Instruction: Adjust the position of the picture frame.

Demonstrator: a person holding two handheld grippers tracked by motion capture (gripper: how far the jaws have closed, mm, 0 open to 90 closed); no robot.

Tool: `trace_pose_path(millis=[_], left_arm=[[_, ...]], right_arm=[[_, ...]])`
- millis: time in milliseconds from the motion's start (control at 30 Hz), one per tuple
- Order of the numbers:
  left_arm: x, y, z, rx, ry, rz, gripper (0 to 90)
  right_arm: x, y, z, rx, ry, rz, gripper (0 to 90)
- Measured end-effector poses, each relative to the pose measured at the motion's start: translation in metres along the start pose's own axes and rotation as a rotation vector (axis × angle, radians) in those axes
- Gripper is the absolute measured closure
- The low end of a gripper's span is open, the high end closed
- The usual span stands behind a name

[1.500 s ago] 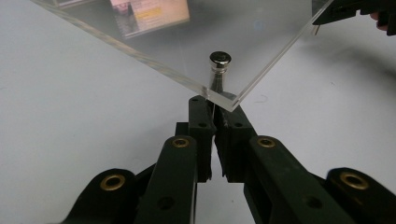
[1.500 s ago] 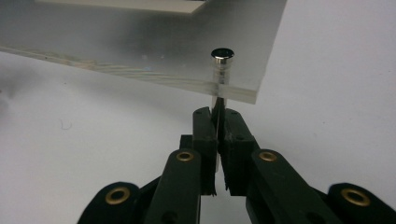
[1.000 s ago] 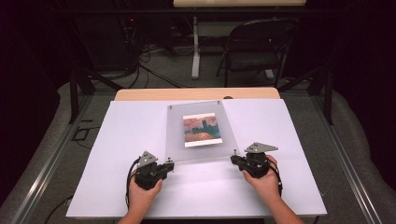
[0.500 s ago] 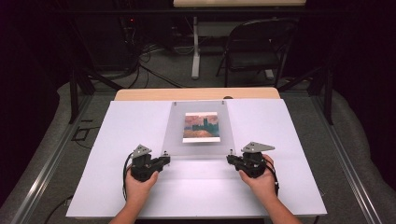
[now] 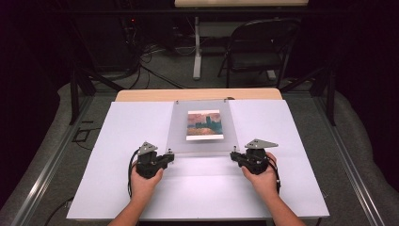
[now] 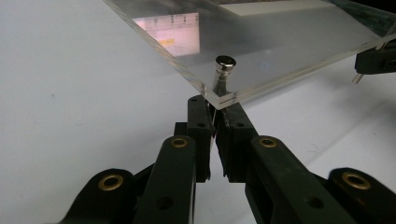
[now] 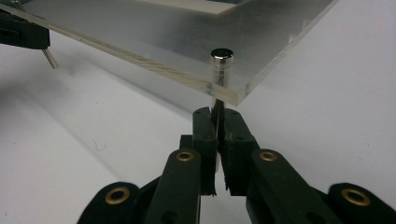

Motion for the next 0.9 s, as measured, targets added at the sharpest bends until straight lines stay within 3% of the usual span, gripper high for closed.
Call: trace_pose_path(millis=[700,900], left_arm=[[0.011,-0.009,0.003,-0.019,-0.018,0.058,83.8],[0.011,-0.009,0.003,-0.015,-0.012,0.052,83.4]], right_arm=[[0.010,-0.011,-0.003,-0.003,0.006,0.056,85.5],[0.013,-0.013,-0.004,-0.003,0.000,0.054,85.5]])
Point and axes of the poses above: each handheld gripper's, and its own axes: y roughly backward along the jaws, x roughly out of its underside, z roughly to its left, the point moved 4 cm from there along -y, roughly forward along the jaws
